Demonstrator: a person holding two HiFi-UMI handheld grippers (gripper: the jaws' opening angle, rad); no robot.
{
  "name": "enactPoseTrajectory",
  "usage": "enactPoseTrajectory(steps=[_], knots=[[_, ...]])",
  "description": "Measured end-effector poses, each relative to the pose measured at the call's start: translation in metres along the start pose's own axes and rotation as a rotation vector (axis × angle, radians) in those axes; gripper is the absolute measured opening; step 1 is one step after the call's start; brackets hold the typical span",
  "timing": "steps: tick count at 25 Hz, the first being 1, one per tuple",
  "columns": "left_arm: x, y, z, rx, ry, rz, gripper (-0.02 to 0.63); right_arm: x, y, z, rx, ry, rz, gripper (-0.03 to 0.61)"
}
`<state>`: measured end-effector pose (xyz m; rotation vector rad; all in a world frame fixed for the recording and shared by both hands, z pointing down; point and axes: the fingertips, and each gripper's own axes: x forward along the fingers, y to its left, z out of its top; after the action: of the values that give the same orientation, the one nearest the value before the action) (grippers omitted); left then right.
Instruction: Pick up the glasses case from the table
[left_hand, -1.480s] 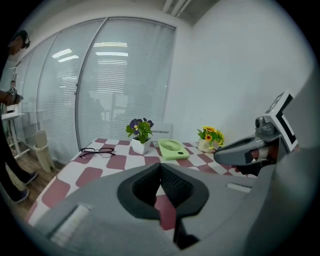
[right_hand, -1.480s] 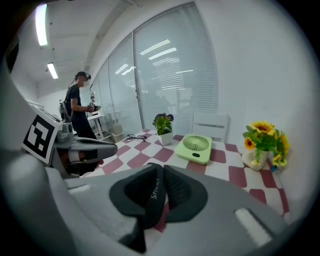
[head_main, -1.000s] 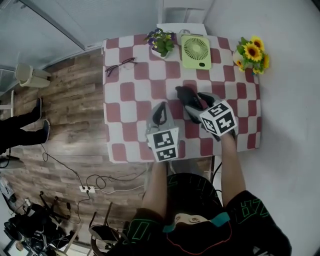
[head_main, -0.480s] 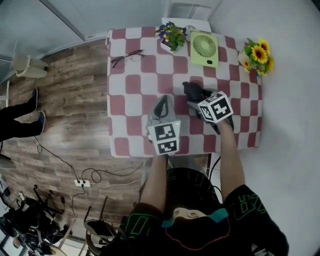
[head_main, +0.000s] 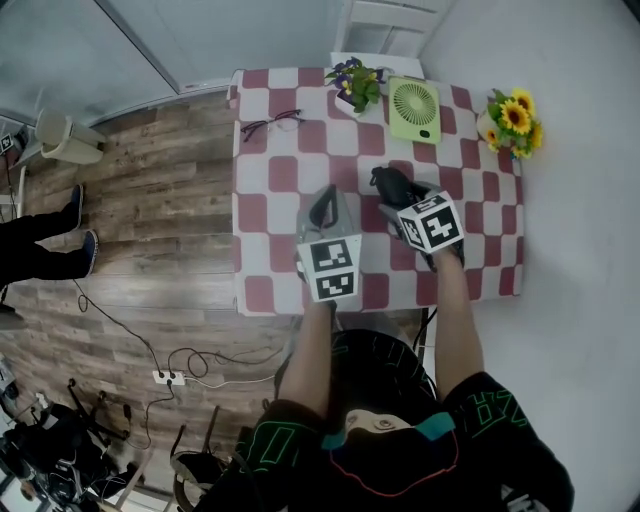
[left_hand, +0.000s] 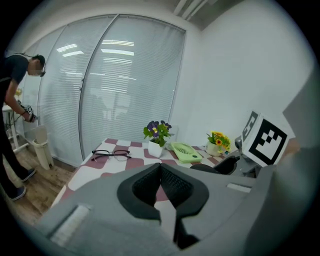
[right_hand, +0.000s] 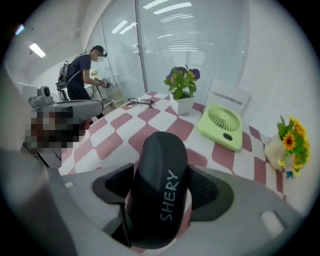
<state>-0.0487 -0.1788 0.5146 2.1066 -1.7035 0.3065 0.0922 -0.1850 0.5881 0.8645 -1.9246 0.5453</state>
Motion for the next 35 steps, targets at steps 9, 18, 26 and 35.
enactPoseTrajectory(steps=[9, 18, 26, 35], knots=[[-0.013, 0.020, 0.061, 0.067, -0.129, 0.019, 0.009, -0.048, 0.010, 0.064, 0.010, -0.353, -0.075, 0.345], [-0.035, 0.019, 0.149, 0.181, -0.296, 0.024, 0.009, -0.117, -0.015, 0.122, 0.036, -0.646, -0.252, 0.345], [-0.064, 0.009, 0.204, 0.230, -0.433, 0.020, 0.009, -0.192, -0.009, 0.158, -0.002, -0.933, -0.356, 0.345], [-0.074, 0.003, 0.202, 0.220, -0.450, 0.019, 0.009, -0.218, -0.007, 0.153, -0.004, -0.986, -0.380, 0.344]])
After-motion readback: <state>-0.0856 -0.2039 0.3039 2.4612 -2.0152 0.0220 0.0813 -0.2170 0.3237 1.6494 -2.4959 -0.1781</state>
